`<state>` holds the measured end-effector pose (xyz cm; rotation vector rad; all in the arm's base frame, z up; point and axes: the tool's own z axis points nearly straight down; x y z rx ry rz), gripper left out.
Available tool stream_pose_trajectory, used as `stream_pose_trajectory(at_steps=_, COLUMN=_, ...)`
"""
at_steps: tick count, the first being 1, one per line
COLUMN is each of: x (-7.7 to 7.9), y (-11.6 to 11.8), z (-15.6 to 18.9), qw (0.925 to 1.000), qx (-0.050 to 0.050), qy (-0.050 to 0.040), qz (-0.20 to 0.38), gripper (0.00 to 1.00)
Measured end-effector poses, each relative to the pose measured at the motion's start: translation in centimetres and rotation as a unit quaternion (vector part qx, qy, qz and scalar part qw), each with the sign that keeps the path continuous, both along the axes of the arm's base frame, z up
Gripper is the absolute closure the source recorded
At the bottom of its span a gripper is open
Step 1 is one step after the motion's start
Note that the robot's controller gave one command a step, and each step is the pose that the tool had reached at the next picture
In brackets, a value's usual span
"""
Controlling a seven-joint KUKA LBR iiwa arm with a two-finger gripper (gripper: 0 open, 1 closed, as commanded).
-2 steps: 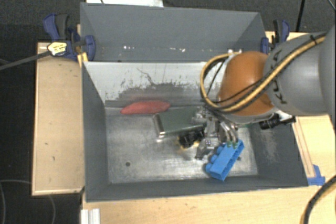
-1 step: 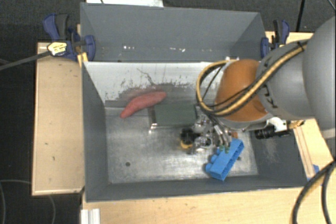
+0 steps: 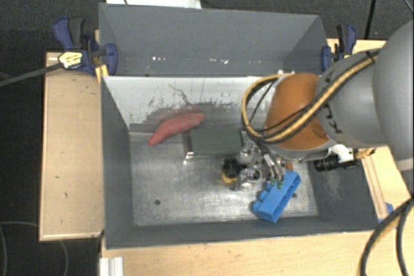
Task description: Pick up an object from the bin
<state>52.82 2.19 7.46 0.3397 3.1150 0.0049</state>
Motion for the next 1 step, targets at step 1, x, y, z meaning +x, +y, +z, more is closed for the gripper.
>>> stream_pose_trajectory(at_steps=1, x=-1.44, y=-0.48, z=13.61, qw=0.999, qx=-0.001, qy=0.0022, qz=0.044, gripper=1.0)
